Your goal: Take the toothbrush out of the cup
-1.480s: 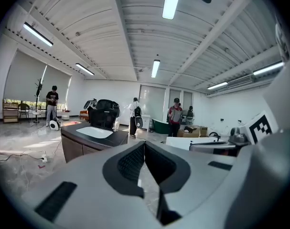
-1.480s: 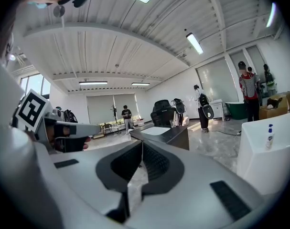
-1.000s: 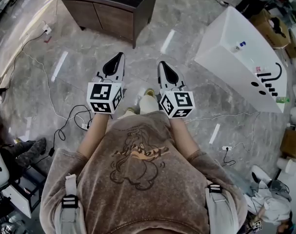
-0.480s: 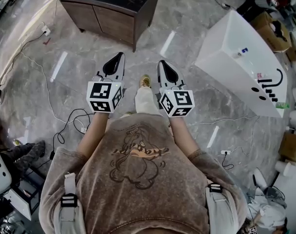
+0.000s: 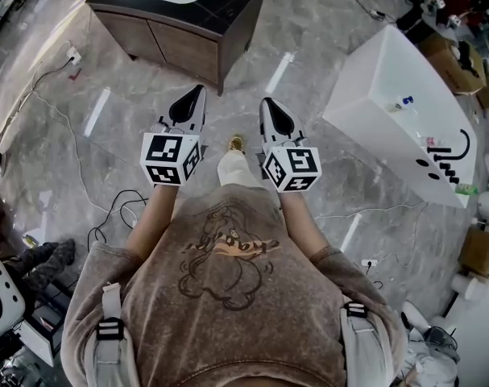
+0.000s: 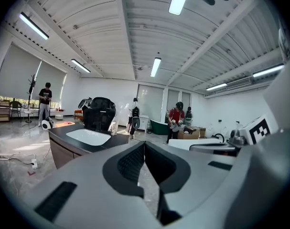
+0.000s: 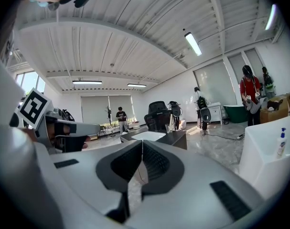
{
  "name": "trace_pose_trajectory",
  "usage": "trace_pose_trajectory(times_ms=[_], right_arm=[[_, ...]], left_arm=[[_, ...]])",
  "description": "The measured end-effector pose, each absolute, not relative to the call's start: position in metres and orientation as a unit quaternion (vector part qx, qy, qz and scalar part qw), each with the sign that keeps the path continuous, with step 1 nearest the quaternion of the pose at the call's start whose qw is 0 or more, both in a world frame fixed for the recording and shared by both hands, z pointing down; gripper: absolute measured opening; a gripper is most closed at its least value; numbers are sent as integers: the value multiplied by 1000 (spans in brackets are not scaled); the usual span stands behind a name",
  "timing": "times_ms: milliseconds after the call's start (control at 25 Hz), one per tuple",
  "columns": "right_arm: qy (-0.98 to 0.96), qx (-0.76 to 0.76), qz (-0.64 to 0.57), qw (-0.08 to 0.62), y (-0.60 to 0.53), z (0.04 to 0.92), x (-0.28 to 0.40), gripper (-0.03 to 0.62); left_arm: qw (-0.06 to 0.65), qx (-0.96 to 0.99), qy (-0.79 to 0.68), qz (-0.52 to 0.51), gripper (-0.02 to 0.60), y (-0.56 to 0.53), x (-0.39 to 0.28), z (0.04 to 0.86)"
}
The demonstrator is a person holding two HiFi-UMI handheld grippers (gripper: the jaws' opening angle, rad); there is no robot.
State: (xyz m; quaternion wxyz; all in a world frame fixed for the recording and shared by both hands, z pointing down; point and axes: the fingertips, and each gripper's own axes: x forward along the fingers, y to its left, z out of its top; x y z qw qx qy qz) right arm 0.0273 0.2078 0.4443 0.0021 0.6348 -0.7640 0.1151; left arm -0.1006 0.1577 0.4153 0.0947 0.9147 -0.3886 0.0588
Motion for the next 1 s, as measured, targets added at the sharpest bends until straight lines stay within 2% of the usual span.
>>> trace_pose_trajectory(times_ms=[680, 1000], right_arm=[[-789, 602, 123, -2, 49, 426, 105, 20], [-801, 585, 128, 0, 5, 429, 124, 20]], left_arm=[[102, 899, -422, 56, 17, 6, -24, 393], [102, 886, -449, 58, 17, -32, -13, 393]])
